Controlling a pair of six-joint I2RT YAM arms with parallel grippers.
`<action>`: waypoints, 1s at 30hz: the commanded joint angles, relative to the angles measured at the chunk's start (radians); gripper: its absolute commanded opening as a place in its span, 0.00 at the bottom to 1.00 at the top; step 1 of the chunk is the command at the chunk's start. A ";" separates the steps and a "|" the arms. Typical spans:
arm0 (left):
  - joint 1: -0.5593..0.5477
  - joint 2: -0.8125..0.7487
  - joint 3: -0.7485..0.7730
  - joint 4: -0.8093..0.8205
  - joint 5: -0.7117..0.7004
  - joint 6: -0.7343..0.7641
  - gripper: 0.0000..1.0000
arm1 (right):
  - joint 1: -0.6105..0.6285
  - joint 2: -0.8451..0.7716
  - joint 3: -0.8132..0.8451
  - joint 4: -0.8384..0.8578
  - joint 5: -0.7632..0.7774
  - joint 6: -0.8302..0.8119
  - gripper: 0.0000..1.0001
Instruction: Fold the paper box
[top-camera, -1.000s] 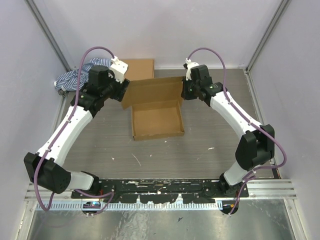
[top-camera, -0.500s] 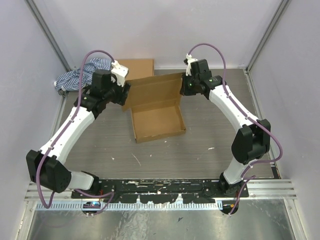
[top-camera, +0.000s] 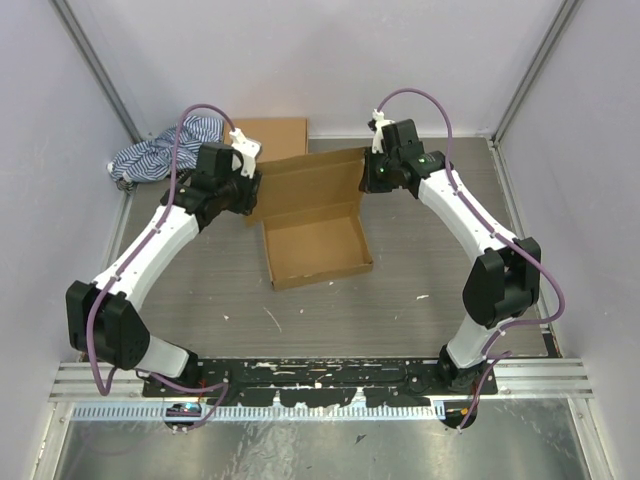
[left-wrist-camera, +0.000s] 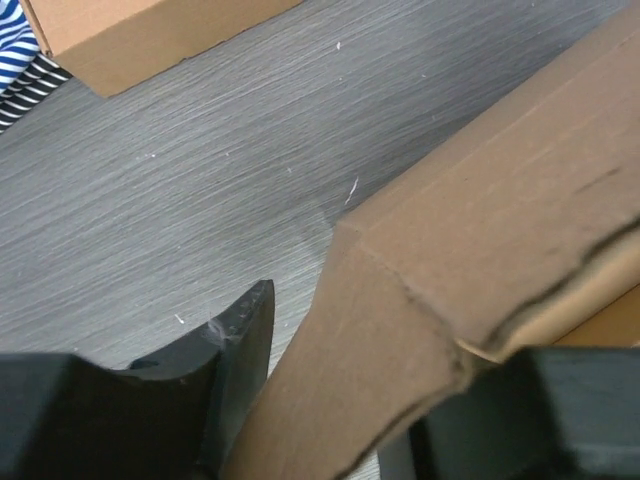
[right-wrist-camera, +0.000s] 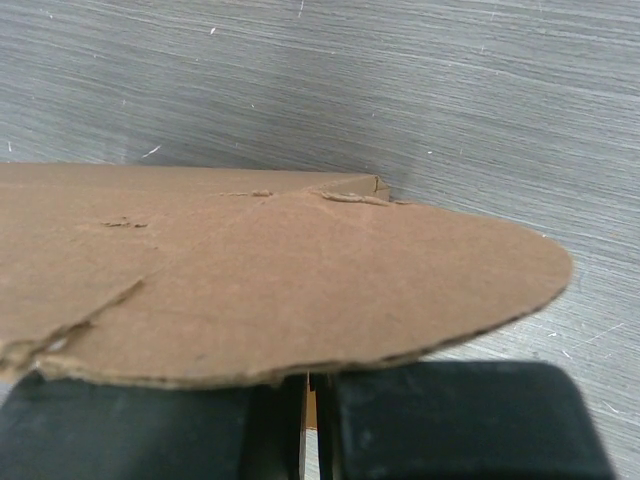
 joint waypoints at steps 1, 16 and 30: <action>0.004 -0.015 0.007 0.042 0.019 -0.062 0.43 | -0.002 -0.028 0.013 0.031 -0.038 0.029 0.01; 0.002 0.061 0.110 -0.014 0.094 -0.322 0.22 | 0.025 -0.094 -0.072 0.051 -0.005 0.087 0.01; -0.029 0.028 -0.006 0.023 0.101 -0.389 0.22 | 0.092 -0.150 -0.193 0.081 0.117 0.135 0.01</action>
